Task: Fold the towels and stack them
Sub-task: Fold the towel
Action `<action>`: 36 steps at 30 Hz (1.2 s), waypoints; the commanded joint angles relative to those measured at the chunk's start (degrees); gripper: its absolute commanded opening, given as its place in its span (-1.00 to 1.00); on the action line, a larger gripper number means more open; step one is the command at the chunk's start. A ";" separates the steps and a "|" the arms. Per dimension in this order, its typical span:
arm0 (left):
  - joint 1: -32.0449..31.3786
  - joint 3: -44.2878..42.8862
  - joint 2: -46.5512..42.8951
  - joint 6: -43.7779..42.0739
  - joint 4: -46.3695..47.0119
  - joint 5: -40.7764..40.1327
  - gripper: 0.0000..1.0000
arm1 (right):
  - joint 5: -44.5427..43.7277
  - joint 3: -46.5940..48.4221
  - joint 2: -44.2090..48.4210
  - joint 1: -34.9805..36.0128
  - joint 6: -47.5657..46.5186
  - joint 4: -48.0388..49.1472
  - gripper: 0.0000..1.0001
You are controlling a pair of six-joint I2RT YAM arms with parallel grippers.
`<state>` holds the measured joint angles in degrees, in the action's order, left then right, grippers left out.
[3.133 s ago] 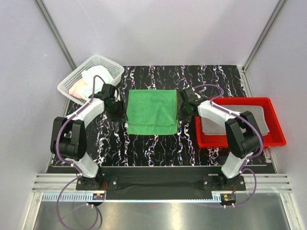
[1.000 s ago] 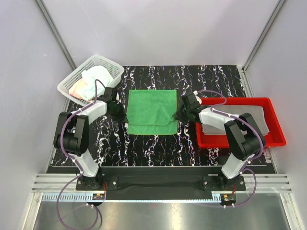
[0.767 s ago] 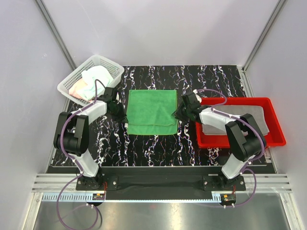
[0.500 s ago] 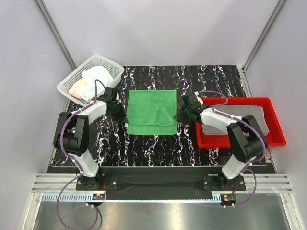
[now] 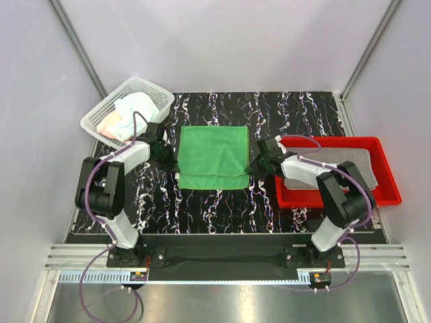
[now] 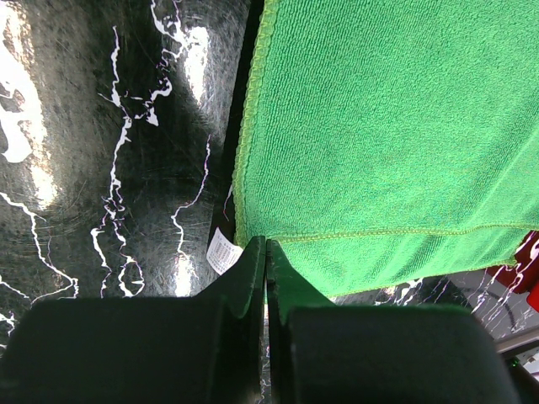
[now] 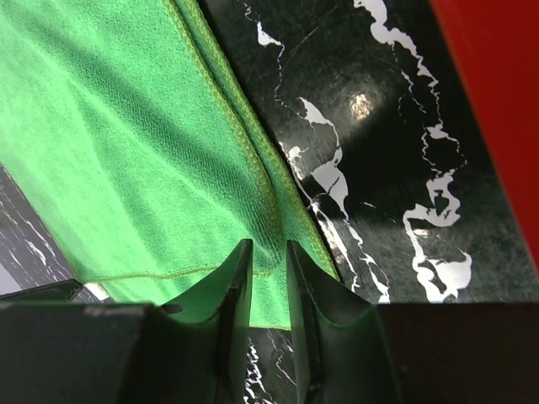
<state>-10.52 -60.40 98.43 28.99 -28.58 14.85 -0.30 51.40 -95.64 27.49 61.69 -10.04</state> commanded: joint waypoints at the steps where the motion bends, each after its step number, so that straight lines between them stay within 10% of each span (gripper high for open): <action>1: -0.02 -1.03 -0.79 0.19 1.60 0.09 -1.00 | 0.12 0.37 -0.78 0.38 1.33 3.62 -0.42; 26: 0.06 -2.26 -1.49 -0.78 -0.35 -7.91 -0.25 | -0.41 -0.16 -2.63 0.38 -0.25 5.74 -1.00; 36: -0.02 -2.62 1.50 -0.87 2.39 -4.13 -0.39 | -0.76 -0.16 -2.01 0.46 -1.05 6.09 -1.00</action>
<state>-10.52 -61.47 99.04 28.75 -28.67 9.93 -0.32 51.37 -98.52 27.49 61.65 -5.76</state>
